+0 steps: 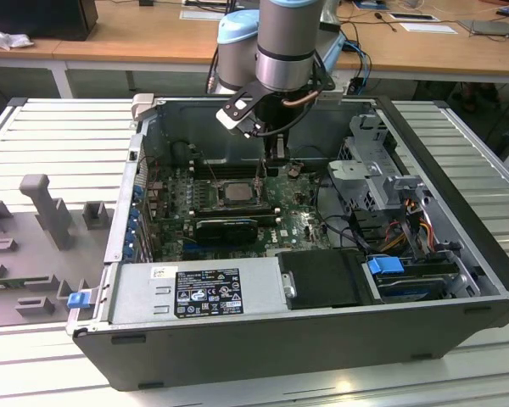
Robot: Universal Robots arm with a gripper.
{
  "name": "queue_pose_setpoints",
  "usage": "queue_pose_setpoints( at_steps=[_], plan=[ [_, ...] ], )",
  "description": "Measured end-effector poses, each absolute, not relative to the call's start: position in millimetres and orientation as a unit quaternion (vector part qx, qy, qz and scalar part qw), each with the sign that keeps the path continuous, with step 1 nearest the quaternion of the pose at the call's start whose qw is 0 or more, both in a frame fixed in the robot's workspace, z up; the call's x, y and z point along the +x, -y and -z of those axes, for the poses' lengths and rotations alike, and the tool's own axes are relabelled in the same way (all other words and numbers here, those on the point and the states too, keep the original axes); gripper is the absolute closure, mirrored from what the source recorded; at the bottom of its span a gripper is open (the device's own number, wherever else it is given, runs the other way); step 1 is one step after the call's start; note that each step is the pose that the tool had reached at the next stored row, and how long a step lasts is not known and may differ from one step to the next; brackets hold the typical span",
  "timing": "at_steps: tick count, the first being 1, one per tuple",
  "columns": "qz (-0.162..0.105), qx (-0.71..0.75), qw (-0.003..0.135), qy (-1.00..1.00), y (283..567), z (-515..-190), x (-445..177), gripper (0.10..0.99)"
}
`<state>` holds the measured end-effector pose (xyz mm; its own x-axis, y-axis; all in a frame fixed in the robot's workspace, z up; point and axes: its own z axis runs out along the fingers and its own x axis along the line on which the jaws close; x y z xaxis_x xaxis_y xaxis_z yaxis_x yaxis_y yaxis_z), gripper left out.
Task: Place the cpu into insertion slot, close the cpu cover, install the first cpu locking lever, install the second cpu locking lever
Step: 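Close the cpu cover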
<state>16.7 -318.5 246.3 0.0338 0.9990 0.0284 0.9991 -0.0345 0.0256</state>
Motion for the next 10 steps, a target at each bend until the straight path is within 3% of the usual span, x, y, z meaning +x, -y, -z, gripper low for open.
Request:
queue_pose_setpoints(
  at_steps=[10],
  plan=[
    [0.019,-0.719,0.001,0.695,318.5,-246.4,9.3,0.98]
  ],
)
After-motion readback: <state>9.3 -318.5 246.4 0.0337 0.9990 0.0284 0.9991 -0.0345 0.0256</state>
